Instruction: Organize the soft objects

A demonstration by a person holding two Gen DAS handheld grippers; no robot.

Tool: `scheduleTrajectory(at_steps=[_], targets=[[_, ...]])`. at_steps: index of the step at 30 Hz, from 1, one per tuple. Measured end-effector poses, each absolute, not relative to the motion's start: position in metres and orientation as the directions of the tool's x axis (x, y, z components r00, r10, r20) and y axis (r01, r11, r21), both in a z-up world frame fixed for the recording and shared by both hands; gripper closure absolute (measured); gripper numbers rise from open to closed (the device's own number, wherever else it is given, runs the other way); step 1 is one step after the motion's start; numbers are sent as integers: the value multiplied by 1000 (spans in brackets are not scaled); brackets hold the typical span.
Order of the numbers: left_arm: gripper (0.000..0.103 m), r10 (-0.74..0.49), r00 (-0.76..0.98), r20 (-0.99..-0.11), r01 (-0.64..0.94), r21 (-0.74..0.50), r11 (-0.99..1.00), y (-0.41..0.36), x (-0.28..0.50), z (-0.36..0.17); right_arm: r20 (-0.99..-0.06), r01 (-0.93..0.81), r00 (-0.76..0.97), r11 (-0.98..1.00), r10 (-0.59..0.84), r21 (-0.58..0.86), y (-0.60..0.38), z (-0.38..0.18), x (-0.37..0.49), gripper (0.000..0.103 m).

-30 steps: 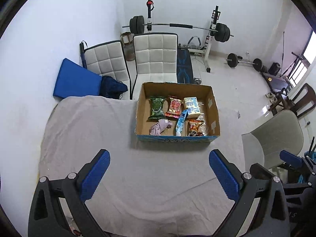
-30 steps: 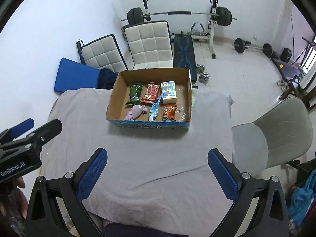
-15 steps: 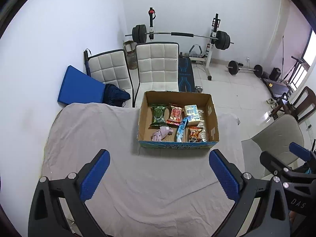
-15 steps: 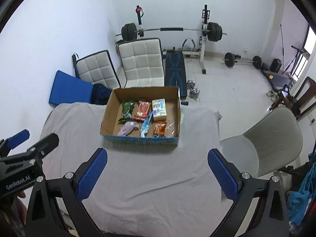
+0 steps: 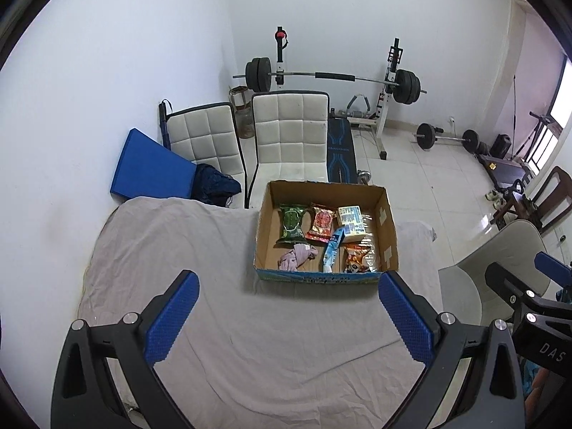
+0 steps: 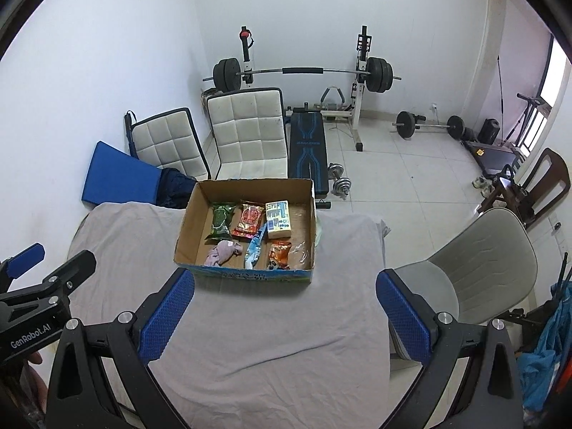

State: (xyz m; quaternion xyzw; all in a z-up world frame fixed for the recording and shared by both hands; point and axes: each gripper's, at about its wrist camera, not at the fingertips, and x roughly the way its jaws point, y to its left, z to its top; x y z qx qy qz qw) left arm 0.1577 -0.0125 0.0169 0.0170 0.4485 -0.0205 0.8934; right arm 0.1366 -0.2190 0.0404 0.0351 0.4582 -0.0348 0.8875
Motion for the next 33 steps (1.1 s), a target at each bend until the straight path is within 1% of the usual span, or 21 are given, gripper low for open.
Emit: scheduleTrajectory(at_steps=[33], targets=[[0, -26, 601, -799, 55, 8, 998, -14, 154, 21, -807, 108, 588, 994, -52, 14, -220, 47, 135, 0]])
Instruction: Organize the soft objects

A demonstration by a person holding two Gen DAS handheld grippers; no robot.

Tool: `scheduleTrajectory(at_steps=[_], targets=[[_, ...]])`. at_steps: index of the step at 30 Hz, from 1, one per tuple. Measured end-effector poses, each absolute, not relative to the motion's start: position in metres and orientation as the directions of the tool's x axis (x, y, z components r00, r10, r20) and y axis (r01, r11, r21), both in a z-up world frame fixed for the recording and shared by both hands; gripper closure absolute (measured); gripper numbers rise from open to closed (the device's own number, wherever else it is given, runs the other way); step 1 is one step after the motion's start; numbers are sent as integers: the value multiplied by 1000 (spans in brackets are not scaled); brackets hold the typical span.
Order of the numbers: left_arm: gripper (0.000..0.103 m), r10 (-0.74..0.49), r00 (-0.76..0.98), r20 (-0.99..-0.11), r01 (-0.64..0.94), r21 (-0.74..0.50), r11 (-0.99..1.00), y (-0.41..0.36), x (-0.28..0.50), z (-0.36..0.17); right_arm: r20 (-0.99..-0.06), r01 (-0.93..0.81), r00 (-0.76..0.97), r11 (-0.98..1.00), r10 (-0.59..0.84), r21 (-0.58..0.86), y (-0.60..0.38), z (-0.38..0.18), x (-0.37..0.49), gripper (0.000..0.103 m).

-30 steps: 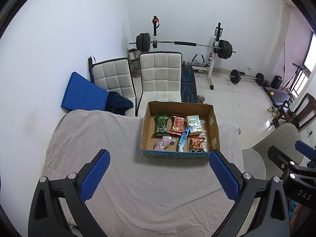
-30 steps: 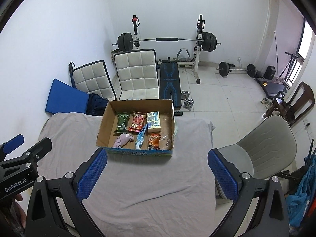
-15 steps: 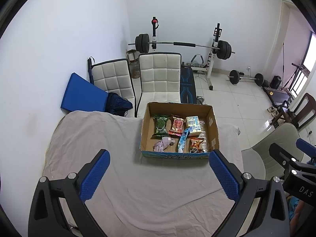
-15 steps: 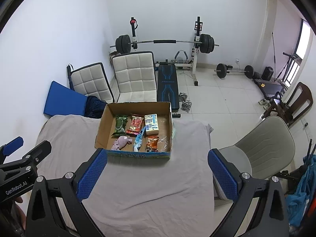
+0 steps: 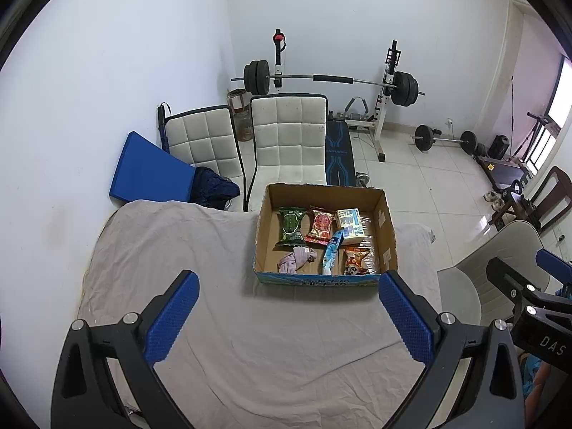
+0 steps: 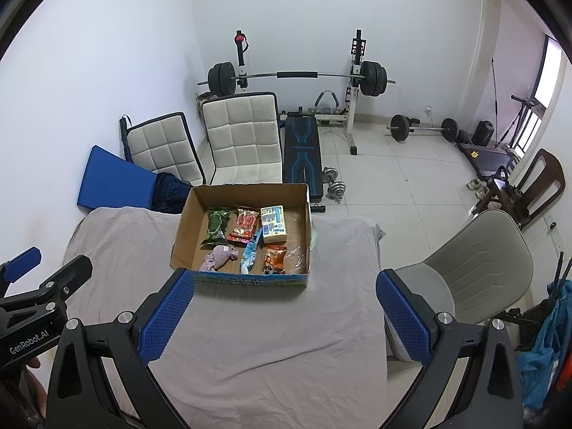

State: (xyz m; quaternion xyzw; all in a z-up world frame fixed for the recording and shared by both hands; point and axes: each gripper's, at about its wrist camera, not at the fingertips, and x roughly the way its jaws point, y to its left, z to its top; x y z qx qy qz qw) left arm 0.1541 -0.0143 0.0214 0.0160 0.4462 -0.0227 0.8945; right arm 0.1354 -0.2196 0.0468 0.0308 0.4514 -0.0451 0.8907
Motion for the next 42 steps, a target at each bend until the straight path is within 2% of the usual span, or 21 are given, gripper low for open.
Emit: scheduleTrajectory(at_steps=[42], targets=[[0, -28, 610, -792, 59, 10, 998, -13, 156, 27, -800, 135, 594, 991, -80, 2, -219, 53, 138, 0]])
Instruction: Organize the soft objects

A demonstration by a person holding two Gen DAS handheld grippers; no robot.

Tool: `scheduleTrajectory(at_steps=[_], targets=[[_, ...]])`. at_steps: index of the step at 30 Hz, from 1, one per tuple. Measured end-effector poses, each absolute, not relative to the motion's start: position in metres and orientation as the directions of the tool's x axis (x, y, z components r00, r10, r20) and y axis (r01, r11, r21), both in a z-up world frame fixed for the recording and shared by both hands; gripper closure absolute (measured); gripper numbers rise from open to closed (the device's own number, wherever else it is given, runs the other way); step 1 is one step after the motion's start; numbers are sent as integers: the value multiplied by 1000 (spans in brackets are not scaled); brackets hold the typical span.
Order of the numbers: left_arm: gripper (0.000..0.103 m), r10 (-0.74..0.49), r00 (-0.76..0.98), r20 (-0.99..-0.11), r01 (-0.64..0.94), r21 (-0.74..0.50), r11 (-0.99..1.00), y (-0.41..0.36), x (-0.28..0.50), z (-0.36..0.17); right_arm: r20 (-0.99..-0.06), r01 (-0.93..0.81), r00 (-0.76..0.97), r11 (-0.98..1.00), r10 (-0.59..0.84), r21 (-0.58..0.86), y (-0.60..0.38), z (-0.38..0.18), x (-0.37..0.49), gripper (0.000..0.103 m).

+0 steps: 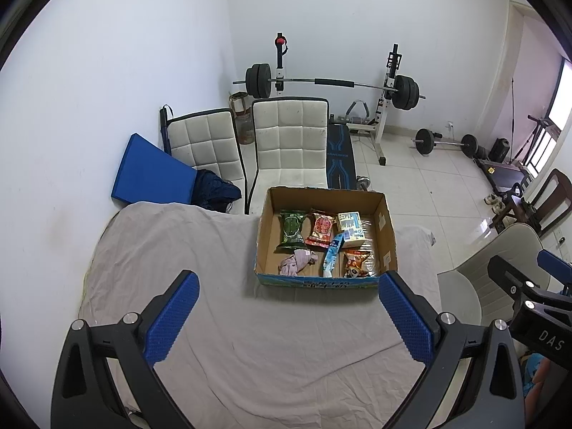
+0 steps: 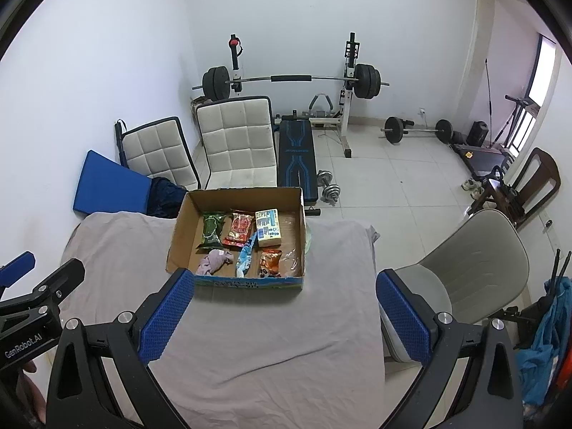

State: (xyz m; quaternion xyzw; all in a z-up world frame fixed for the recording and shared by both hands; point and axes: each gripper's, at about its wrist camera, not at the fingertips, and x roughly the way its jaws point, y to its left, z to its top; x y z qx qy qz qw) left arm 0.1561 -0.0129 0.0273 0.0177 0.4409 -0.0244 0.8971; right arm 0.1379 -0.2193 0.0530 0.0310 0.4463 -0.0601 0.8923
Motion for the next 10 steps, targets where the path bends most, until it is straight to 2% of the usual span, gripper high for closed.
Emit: scheduleTrajectory(at_steps=[10], targets=[[0, -31, 612, -790, 59, 6, 998, -13, 156, 29, -801, 138, 594, 990, -80, 3, -220, 53, 136, 0]])
